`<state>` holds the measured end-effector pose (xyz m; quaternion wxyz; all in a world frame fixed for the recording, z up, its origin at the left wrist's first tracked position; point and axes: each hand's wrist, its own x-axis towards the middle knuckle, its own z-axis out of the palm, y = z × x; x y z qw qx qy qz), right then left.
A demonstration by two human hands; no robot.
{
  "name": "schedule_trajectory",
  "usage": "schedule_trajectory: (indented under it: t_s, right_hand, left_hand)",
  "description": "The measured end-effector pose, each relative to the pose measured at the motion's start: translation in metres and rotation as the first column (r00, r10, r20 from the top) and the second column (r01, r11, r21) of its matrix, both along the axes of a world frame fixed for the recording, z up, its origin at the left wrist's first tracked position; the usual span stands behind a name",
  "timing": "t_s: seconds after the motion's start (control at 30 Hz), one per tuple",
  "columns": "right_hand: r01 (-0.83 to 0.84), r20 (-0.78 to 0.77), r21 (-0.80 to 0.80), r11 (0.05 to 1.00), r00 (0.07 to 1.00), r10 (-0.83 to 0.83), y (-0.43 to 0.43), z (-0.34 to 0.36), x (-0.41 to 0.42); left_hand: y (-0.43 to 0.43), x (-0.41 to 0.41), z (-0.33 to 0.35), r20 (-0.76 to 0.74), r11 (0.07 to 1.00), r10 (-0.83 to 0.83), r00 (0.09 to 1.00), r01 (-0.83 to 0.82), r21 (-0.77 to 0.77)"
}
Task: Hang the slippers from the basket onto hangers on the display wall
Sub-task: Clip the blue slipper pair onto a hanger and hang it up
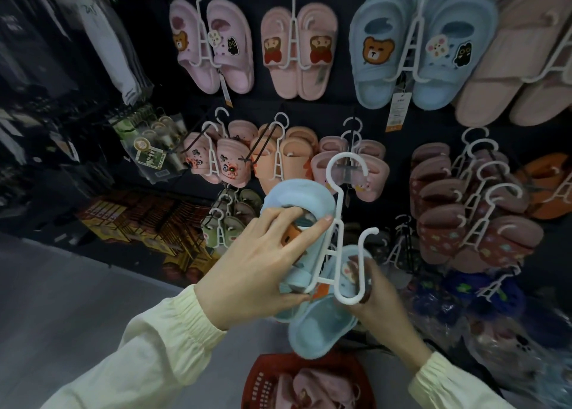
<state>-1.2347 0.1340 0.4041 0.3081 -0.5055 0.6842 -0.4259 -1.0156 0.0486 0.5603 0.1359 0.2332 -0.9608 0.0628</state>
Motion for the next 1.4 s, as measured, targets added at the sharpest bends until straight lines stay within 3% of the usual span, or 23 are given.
schedule_trajectory:
  t_s: [0.2,0.63,0.83,1.07,1.4]
  right_hand:
    - [0.104,-0.169,-0.075,0.992,0.979,-0.115,-0.010,0.056,-0.028]
    - [0.019,-0.349,-0.221,0.975,0.932,-0.097,-0.004,0.154,-0.029]
    - [-0.027,-0.549,-0.242,0.970,0.828,-0.114,0.009,0.154,-0.001]
    - [-0.184,-0.779,-0.221,0.958,0.625,-0.060,0.024,0.142,0.018]
    - [-0.043,-0.860,-0.179,0.983,0.493,-0.135,0.038,0.149,0.002]
  left_hand:
    - [-0.001,0.000,-0.003,0.052,0.999,-0.040,0.998,0.040,0.006]
    - [-0.007,0.001,-0.010,0.120,0.998,-0.041,0.992,0.046,-0.039]
    - [-0.011,0.004,-0.007,0.047,0.999,-0.035,0.998,0.036,-0.034]
    - [-0.021,0.006,-0.003,-0.114,0.998,-0.029,0.993,0.023,-0.051]
    - [-0.026,-0.023,-0.008,-0.266,0.987,-0.162,0.950,0.152,-0.056]
